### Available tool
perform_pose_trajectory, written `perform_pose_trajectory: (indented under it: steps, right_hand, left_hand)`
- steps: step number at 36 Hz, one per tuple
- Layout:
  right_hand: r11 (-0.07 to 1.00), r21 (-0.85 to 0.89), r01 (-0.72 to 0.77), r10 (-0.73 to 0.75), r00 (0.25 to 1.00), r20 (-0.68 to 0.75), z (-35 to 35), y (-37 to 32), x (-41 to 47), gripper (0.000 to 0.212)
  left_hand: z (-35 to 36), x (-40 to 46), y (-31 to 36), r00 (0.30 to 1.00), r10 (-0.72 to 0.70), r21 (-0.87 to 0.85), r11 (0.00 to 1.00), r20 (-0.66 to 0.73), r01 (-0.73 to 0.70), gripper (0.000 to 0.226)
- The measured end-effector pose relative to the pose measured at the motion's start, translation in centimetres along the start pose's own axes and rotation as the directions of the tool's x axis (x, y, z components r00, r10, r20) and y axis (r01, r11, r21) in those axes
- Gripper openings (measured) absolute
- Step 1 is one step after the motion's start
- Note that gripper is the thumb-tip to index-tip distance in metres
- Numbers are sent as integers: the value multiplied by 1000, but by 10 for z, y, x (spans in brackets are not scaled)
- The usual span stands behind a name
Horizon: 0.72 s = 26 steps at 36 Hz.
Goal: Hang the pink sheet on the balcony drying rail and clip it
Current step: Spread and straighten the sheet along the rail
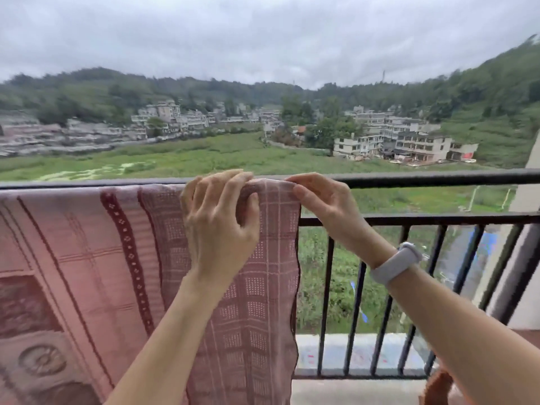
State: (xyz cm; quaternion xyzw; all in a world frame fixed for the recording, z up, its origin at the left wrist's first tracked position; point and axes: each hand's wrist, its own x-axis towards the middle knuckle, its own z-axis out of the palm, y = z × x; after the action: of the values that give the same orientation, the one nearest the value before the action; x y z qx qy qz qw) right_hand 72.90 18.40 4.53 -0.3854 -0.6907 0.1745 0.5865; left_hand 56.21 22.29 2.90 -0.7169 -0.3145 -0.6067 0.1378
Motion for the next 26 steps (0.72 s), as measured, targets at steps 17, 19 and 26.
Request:
perform_pose_trajectory:
  steps: [17,19,26]
  right_hand:
    - [959,283,4,-49,987,155,-11,30,8,34]
    - [954,299,-34,-20,984,176,-8,41,5,36]
    - [867,448,-218,99,957,274,14,74,-7,32]
  left_hand:
    - [28,-45,49,986,-153,37,987,-63,156,34]
    - [24,-51,41,984,-136,32,990,-114,141,16]
    - [23,-75,24,952,-261,75,959,-159,275,17]
